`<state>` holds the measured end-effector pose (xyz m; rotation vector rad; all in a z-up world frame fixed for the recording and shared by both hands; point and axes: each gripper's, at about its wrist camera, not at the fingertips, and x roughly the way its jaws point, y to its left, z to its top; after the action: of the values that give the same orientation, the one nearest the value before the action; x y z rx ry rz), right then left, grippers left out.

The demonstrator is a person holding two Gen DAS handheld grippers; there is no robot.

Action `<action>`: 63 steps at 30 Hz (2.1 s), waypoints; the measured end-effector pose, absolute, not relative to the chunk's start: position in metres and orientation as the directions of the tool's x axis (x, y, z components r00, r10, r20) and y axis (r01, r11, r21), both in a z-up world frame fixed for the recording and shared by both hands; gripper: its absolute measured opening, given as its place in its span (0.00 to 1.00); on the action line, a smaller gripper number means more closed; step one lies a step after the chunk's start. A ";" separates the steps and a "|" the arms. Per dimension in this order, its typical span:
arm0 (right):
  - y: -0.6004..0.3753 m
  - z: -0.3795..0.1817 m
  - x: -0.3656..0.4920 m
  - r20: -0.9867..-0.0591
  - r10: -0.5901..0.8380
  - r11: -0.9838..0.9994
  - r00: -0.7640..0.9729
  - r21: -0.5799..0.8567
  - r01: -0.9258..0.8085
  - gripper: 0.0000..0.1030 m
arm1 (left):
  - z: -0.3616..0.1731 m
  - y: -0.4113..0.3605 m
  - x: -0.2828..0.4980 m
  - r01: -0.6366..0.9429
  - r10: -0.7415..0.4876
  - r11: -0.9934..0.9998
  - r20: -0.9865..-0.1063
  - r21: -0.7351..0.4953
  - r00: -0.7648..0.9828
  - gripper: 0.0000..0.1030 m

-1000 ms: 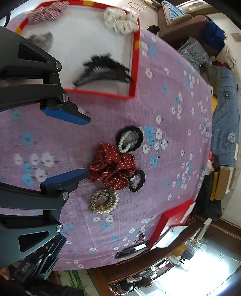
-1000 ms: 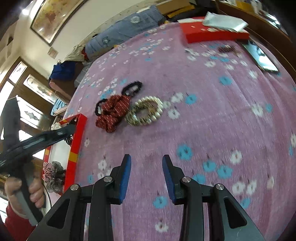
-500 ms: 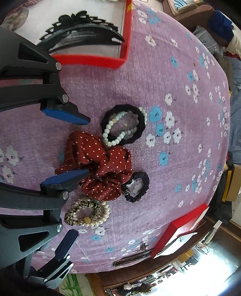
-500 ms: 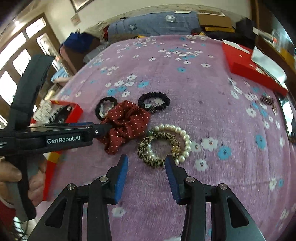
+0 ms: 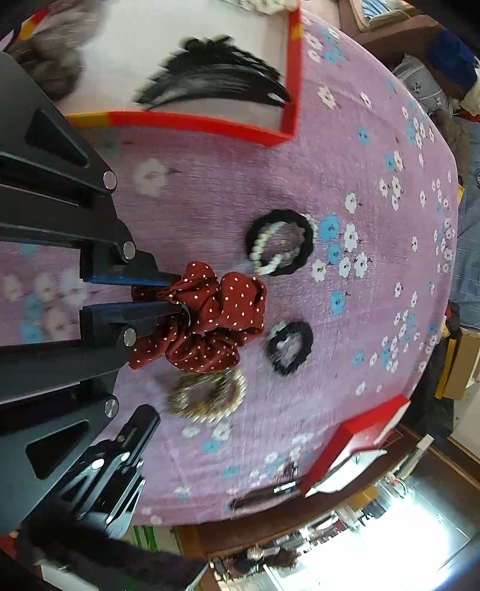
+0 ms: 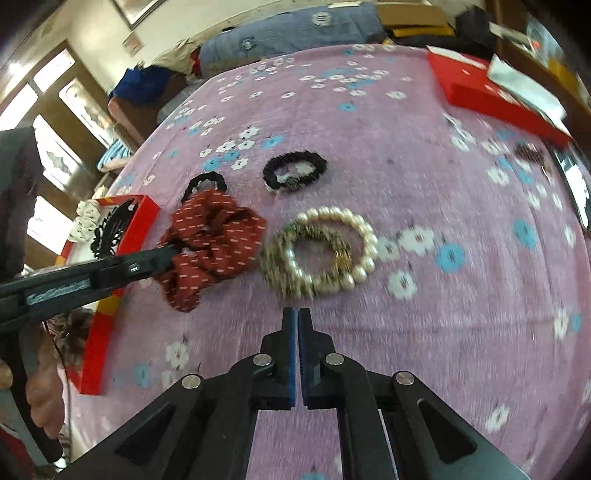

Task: Organize jewelry
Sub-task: 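Grasp the red polka-dot scrunchie with the left tool while the right tool grasps the leopard-print bracelet, then carry the scrunchie and bracelet into the tray and open both tools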

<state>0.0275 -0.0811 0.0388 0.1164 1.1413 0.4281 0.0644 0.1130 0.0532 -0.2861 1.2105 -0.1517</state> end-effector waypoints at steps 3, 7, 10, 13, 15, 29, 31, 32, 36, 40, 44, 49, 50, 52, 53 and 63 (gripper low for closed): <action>-0.088 0.042 0.015 -0.852 0.397 0.912 0.341 0.324 -0.251 0.02 | 0.063 0.120 0.041 -0.045 -0.307 0.938 -0.883 -0.344 0.354 0.06; -0.091 0.048 0.000 -0.845 0.402 0.910 0.353 0.327 -0.255 0.02 | 0.062 0.129 0.013 -0.054 -0.329 0.928 -0.878 -0.369 0.348 0.06; -0.082 0.053 0.003 -0.844 0.386 0.913 0.372 0.292 -0.286 0.14 | 0.047 0.128 0.004 -0.058 -0.311 0.937 -0.897 -0.345 0.315 0.06; -0.069 0.058 0.014 -0.837 0.349 0.923 0.420 0.231 -0.307 0.50 | 0.034 0.130 0.002 -0.067 -0.313 0.935 -0.900 -0.348 0.303 0.07; -0.061 0.060 0.022 -0.834 0.325 0.928 0.446 0.189 -0.323 0.50 | 0.029 0.130 0.001 -0.066 -0.300 0.940 -0.903 -0.334 0.308 0.07; -0.036 0.038 0.038 -0.876 0.201 0.921 0.439 0.016 -0.389 0.04 | 0.031 0.123 -0.006 -0.066 -0.300 0.939 -0.898 -0.338 0.323 0.08; -0.045 0.046 0.034 -0.868 0.226 0.931 0.441 0.060 -0.360 0.04 | 0.043 0.122 -0.015 -0.051 -0.314 0.935 -0.887 -0.351 0.339 0.08; -0.051 0.051 0.032 -0.863 0.241 0.937 0.444 0.087 -0.340 0.04 | 0.048 0.123 -0.019 -0.044 -0.325 0.931 -0.880 -0.361 0.346 0.08; -0.074 0.070 0.022 -0.844 0.287 0.949 0.453 0.185 -0.256 0.04 | 0.069 0.127 -0.036 -0.016 -0.357 0.920 -0.856 -0.391 0.373 0.08; -0.084 0.083 0.009 -0.827 0.332 0.942 0.454 0.267 -0.202 0.04 | 0.088 0.142 -0.050 -0.007 -0.376 0.911 -0.838 -0.412 0.395 0.08; -0.075 0.094 -0.001 -0.811 0.371 0.928 0.452 0.317 -0.195 0.04 | 0.104 0.167 -0.062 -0.023 -0.368 0.908 -0.824 -0.418 0.431 0.08; -0.043 0.107 -0.005 -0.783 0.439 0.898 0.441 0.375 -0.229 0.05 | 0.116 0.221 -0.073 -0.104 -0.313 0.909 -0.825 -0.404 0.471 0.08; -0.033 0.110 -0.004 -0.776 0.456 0.890 0.436 0.388 -0.241 0.05 | 0.119 0.236 -0.075 -0.131 -0.284 0.912 -0.829 -0.389 0.481 0.08; -0.014 0.115 -0.003 -0.762 0.487 0.873 0.426 0.410 -0.266 0.05 | 0.121 0.262 -0.078 -0.182 -0.237 0.913 -0.835 -0.366 0.496 0.08; -0.002 0.118 -0.002 -0.755 0.504 0.863 0.420 0.420 -0.281 0.05 | 0.121 0.276 -0.079 -0.211 -0.215 0.909 -0.839 -0.360 0.500 0.08; 0.103 0.136 0.007 -0.712 0.604 0.787 0.358 0.462 -0.410 0.05 | 0.113 0.384 -0.080 -0.388 -0.091 0.864 -0.857 -0.322 0.508 0.08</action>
<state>0.0071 0.1031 0.1363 0.2190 1.0111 0.6610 -0.0799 0.3836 0.1130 -0.5196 1.0341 0.1888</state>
